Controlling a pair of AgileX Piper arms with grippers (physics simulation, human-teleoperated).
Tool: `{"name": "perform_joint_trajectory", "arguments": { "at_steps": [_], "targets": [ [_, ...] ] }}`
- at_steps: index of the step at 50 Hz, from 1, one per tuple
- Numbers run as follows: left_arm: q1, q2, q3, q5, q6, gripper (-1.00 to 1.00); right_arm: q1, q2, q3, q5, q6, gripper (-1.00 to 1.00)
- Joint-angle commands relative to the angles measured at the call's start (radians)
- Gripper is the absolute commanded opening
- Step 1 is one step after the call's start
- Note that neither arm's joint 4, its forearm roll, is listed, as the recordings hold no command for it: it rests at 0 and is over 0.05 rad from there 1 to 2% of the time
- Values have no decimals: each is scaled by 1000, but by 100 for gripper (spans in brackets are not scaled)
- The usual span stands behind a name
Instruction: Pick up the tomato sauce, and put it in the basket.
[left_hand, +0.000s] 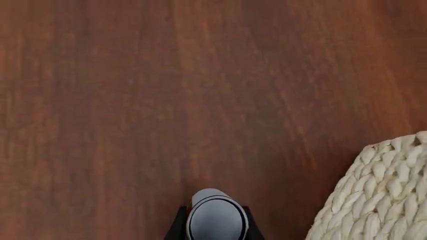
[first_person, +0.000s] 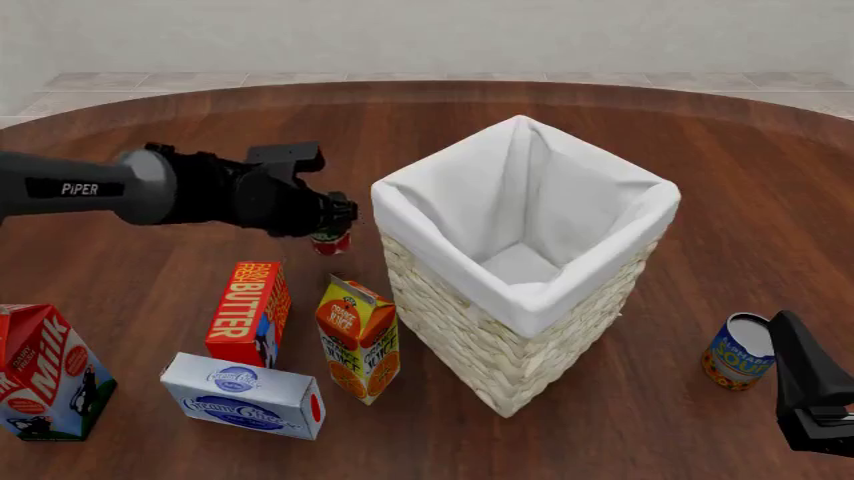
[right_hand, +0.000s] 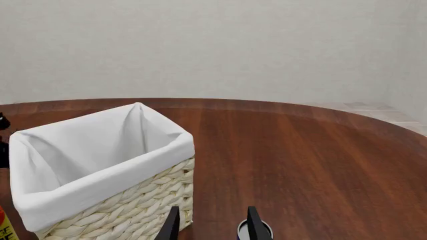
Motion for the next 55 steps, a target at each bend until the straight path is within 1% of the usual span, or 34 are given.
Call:
{"name": "perform_joint_trajectory", "arguments": {
  "at_steps": [1, 15, 19, 21, 28, 40, 49, 55],
  "targets": [
    [-6, -102, 15, 37, 34, -100, 0, -4, 0, 4, 1, 100],
    [-18, -237, 38, 82, 51, -100, 0, -4, 0, 4, 1, 100],
    [-10, -268, 40, 94, 65, -100, 0, -3, 0, 4, 1, 100],
    [-15, -285, 37, 111, 59, -100, 0, -4, 0, 4, 0, 100],
    [-29, -350, 33, 134, 73, -100, 0, -3, 0, 4, 1, 100],
    [-47, -435, 5, 196, 76, -100, 0, -4, 0, 4, 0, 100],
    [-78, -494, -17, 237, 72, -100, 0, -4, 0, 4, 0, 100],
    [-95, -528, -30, 262, 83, -100, 0, -4, 0, 4, 1, 100]
  ]
}}
